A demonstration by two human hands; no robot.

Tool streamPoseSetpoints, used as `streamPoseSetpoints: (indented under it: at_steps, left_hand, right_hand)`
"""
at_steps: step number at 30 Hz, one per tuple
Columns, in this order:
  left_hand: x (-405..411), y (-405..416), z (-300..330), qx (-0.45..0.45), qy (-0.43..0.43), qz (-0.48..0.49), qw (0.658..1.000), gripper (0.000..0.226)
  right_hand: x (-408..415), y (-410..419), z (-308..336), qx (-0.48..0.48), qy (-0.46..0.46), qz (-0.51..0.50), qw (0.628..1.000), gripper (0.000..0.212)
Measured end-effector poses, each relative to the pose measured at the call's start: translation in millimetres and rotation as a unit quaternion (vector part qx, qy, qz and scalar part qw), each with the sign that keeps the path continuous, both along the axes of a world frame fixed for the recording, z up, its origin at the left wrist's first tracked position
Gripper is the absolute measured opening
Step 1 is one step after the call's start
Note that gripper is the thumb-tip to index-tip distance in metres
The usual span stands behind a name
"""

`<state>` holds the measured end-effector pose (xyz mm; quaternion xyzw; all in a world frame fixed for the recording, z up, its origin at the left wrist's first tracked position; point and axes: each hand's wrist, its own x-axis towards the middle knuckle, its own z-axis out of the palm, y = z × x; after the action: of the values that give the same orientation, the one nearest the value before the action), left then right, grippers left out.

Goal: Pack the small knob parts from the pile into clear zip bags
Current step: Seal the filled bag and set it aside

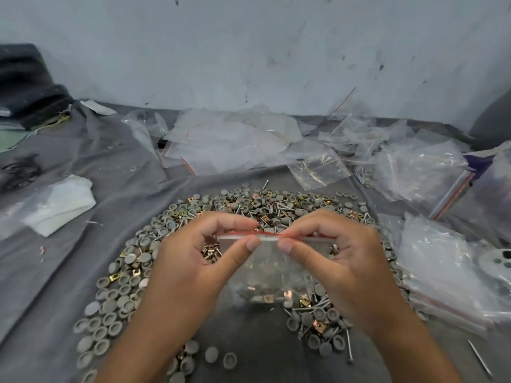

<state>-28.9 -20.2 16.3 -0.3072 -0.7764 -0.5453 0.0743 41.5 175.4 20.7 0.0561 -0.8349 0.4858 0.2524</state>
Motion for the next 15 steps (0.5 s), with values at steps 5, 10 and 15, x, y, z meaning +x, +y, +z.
streamPoseSetpoints:
  at_steps: [5,10,15]
  left_hand:
    - [4,2,-1,0.009,0.028,-0.018,0.999,0.021]
    - [0,2,-11,0.054,0.024,-0.001,0.998,0.023]
    - [-2,10,-16,0.051,0.035,0.015,0.998,0.016]
  right_hand:
    - [1,-4,-1,-0.017,0.004,0.013,1.0,0.013]
    - [2,0,6,-0.019,-0.027,0.028,0.999,0.002]
    - [1,4,10,-0.011,-0.042,0.035,0.998,0.005]
